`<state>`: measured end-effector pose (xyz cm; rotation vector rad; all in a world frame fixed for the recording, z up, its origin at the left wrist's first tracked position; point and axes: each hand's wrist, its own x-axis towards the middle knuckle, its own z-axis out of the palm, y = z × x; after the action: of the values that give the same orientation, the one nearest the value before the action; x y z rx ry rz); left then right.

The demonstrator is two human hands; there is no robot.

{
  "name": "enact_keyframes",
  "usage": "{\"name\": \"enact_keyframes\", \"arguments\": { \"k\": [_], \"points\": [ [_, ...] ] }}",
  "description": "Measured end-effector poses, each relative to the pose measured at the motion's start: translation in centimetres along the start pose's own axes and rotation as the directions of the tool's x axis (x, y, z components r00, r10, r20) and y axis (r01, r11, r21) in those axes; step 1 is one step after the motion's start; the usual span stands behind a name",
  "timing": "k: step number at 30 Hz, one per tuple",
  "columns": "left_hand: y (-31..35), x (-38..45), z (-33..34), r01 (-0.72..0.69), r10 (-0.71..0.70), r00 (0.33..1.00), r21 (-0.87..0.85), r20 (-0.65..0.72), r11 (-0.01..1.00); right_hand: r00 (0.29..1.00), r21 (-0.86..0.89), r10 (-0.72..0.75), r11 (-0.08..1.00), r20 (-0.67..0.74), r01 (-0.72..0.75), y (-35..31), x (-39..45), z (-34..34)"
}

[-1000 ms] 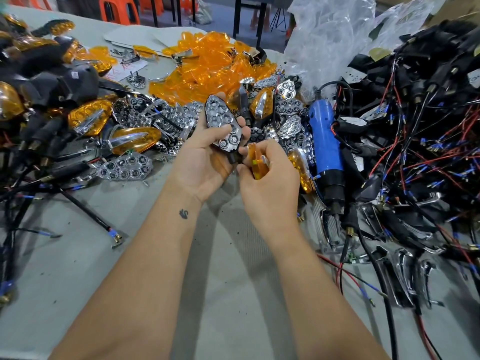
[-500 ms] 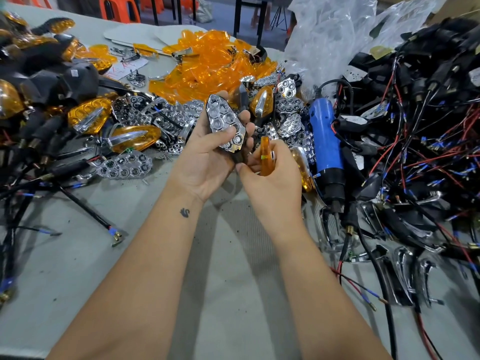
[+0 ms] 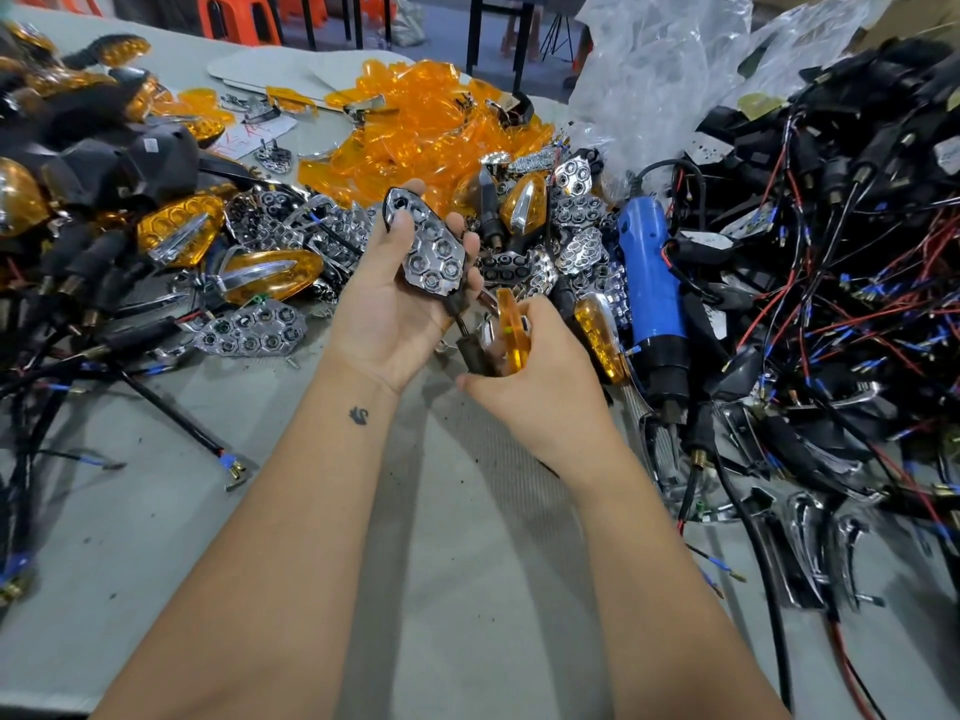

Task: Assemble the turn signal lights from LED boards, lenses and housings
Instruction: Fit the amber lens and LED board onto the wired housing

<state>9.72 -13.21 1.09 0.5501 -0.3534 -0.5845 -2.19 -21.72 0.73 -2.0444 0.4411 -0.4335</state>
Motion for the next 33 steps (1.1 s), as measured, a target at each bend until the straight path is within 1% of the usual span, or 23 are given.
{"name": "enact_keyframes", "arguments": {
  "k": [2,4,7,10,13,16,18,20,22,26,30,33],
  "points": [
    [0.0,0.2,-0.2,-0.008,0.008,1.0,-0.028,-0.018,1.0,0.998,-0.071,0.022,0.997,0.065,-0.018,0.2,-0.2,-0.6],
    [0.0,0.4,-0.3,-0.011,0.008,0.999,-0.07,-0.038,0.998,0.997,-0.166,0.03,0.986,0.075,-0.017,0.6,-0.5,-1.1],
    [0.0,0.6,-0.4,-0.007,-0.001,0.998,-0.121,-0.068,0.993,1.0,-0.205,0.01,0.979,-0.004,-0.011,1.0,-0.8,-1.4],
    [0.1,0.6,-0.7,0.012,-0.022,0.998,-0.173,-0.054,0.985,0.996,-0.213,0.009,0.977,-0.091,-0.028,1.2,-0.7,-1.5],
    [0.1,0.5,-0.9,0.039,-0.044,0.999,-0.185,-0.024,0.982,0.987,-0.139,0.024,0.989,-0.16,-0.047,1.3,-0.7,-1.5],
    [-0.1,0.4,-1.0,0.071,-0.068,0.997,-0.16,0.025,0.985,0.978,-0.03,0.038,0.999,-0.204,-0.045,1.2,-0.6,-1.5],
    [-0.2,0.3,-1.0,0.055,-0.047,0.996,-0.114,0.077,0.992,0.975,0.028,0.057,0.998,-0.216,-0.052,1.0,-0.6,-1.6],
    [-0.1,0.2,-1.2,0.045,-0.034,0.993,-0.097,0.109,0.994,0.974,0.086,0.092,0.993,-0.207,-0.076,0.9,-0.7,-1.7],
    [-0.1,0.1,-1.3,0.05,-0.035,0.991,-0.12,0.126,0.992,0.978,0.097,0.106,0.991,-0.181,-0.089,0.8,-0.7,-1.8],
    [-0.3,0.2,-1.6,0.034,-0.018,0.991,-0.122,0.13,0.992,0.986,-0.003,0.09,0.996,-0.138,-0.091,1.0,-0.7,-2.0],
    [-0.4,0.3,-1.8,0.024,-0.015,0.997,-0.107,0.08,0.994,0.988,-0.088,0.096,0.99,-0.121,-0.107,1.2,-0.6,-2.0],
    [-0.5,0.4,-1.6,0.059,-0.054,0.998,-0.146,0.04,0.987,0.99,-0.129,0.085,0.987,-0.117,-0.1,1.3,-0.6,-2.0]
  ]
}}
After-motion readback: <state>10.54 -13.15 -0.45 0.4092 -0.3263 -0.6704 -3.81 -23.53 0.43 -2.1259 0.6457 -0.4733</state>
